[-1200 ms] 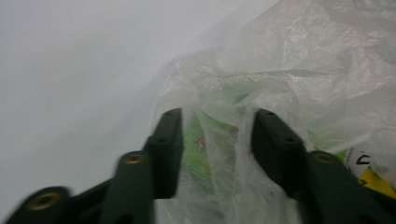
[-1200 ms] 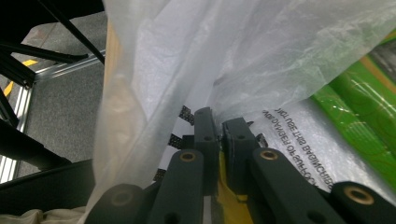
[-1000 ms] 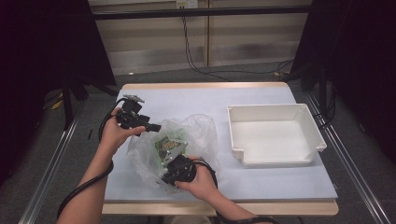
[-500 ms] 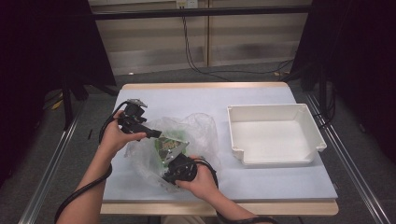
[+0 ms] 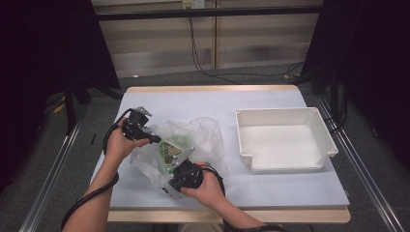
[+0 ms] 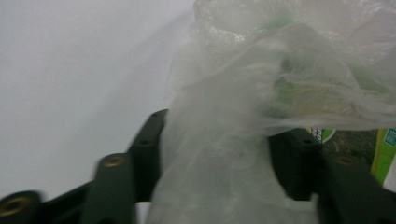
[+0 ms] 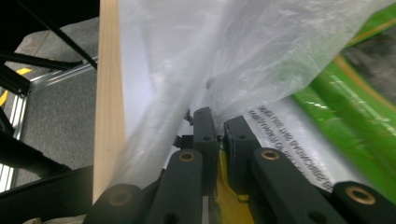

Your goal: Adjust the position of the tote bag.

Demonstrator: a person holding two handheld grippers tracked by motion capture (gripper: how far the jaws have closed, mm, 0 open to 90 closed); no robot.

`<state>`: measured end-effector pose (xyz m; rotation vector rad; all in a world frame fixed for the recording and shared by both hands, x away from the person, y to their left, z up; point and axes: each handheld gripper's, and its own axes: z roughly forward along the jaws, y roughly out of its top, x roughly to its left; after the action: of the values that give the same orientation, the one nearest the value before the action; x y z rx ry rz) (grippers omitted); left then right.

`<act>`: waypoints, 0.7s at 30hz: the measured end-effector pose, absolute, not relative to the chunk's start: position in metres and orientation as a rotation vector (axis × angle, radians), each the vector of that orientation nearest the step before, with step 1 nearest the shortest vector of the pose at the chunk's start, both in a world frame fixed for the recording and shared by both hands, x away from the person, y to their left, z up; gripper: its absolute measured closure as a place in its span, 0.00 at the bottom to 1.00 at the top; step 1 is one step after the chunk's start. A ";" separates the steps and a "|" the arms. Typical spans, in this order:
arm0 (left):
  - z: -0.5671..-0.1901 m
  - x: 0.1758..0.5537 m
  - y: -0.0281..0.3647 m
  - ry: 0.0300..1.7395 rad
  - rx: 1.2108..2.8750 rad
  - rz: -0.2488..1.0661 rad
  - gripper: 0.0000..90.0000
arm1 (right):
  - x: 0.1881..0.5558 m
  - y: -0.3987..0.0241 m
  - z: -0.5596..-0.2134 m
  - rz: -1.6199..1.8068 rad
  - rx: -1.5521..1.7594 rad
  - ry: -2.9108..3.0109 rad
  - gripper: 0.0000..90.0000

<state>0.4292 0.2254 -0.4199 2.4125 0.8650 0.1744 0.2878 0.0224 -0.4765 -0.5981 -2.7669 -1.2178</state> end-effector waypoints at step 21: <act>-0.431 0.444 0.233 0.939 2.366 0.165 0.96 | 0.278 0.011 -0.471 -1.234 -0.573 -2.762 0.84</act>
<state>0.4444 0.2333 -0.4313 2.3660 0.9386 0.1648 0.2776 0.0105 -0.4708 -0.5732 -2.7623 -1.2339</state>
